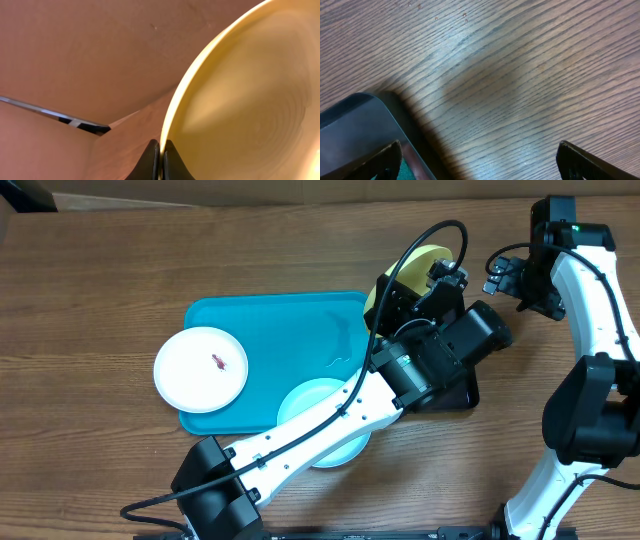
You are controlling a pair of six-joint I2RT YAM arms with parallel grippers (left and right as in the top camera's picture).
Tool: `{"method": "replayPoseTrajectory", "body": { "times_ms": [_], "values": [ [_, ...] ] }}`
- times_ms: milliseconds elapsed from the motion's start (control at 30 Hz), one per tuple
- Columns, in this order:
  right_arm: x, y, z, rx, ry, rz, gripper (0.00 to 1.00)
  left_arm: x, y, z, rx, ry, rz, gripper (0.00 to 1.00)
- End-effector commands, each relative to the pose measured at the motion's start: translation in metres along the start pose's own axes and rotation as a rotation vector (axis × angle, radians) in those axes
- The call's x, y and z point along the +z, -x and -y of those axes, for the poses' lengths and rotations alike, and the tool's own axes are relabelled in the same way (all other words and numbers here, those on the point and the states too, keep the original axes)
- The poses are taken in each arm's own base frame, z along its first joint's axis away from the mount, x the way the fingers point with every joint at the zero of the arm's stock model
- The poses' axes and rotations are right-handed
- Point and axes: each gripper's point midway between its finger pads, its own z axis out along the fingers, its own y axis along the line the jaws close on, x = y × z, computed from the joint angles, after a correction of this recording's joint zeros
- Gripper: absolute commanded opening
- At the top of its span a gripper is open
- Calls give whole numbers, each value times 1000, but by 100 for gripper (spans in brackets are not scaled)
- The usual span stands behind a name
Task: Clean dirty plates on tray and stack at the side
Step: 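Lift the yellow plate with the left gripper and swing it left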
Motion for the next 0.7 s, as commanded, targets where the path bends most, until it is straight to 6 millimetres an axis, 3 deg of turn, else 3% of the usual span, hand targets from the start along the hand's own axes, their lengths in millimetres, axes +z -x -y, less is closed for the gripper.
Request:
{"method": "replayPoseTrajectory", "body": {
  "times_ms": [0, 667],
  "values": [
    [-12, 6, 2, 11, 5, 36, 100, -8, 13, -24, -50, 36, 24, 4],
    [-12, 6, 2, 11, 5, 36, 100, -8, 14, -18, -77, -1, 28, 4]
  ]
}}
